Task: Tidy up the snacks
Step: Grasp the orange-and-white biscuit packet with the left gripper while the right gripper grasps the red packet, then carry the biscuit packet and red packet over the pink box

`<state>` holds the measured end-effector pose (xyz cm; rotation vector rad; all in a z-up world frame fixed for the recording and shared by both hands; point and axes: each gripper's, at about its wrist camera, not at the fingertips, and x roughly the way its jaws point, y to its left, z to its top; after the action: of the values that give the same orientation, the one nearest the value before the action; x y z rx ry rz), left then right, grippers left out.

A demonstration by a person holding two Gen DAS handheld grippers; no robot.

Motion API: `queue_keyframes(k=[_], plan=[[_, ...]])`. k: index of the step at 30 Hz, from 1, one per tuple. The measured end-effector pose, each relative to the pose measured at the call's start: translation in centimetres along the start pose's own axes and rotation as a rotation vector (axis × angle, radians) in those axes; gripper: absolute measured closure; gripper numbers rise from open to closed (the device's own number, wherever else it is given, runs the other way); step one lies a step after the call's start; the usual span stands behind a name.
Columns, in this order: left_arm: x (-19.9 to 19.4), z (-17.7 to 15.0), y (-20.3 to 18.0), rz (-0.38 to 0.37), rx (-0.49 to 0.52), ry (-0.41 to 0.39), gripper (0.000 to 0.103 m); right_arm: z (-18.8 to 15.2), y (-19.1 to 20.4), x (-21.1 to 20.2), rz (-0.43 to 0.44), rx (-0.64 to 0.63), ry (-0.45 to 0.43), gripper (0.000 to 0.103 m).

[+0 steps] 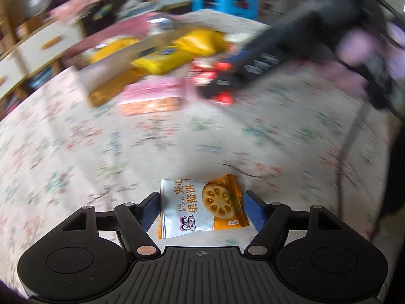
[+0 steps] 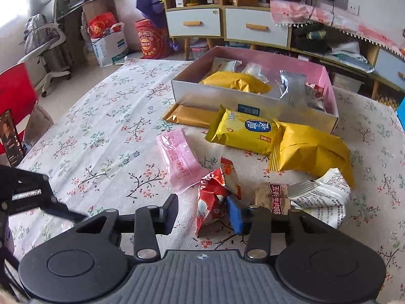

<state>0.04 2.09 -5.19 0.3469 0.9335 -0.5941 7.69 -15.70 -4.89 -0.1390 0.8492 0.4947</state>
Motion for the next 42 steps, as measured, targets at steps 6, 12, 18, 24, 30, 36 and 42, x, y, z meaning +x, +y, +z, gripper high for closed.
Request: queue_keyframes(k=[6,12,18,24,30,36,42], plan=[[0.2,0.0,2.4,0.057,-0.147,-0.01,0.028,0.1,-0.2,0.4,-0.016,0.008,0.002,0.071],[-0.1,0.0,2.2,0.062,-0.147,-0.006,0.023,0.1,-0.7,0.8,-0.025,0.019,0.009,0.071],[0.4,0.3,1.7,0.09,-0.195,-0.01,0.024,0.0,-0.9,1.3,-0.031,0.021,0.022,0.081],[-0.1,0.3,2.1,0.109,-0.24,-0.02,0.046,0.1,-0.8,1.0,-0.023,0.016,0.018,0.084],[-0.3,0.5,2.7,0.106,-0.282,-0.016,0.05,0.2,-1.0,-0.1,-0.028,0.004,0.0,0.084],[-0.6,0.7,3.6,0.111,-0.328,-0.028,0.051,0.7,-1.3,-0.9,-0.028,0.018,-0.022,0.084],[-1.1,1.7,4.7,0.123,-0.366,-0.05,0.051,1.7,-1.2,-1.2,-0.026,0.026,-0.043,0.084]])
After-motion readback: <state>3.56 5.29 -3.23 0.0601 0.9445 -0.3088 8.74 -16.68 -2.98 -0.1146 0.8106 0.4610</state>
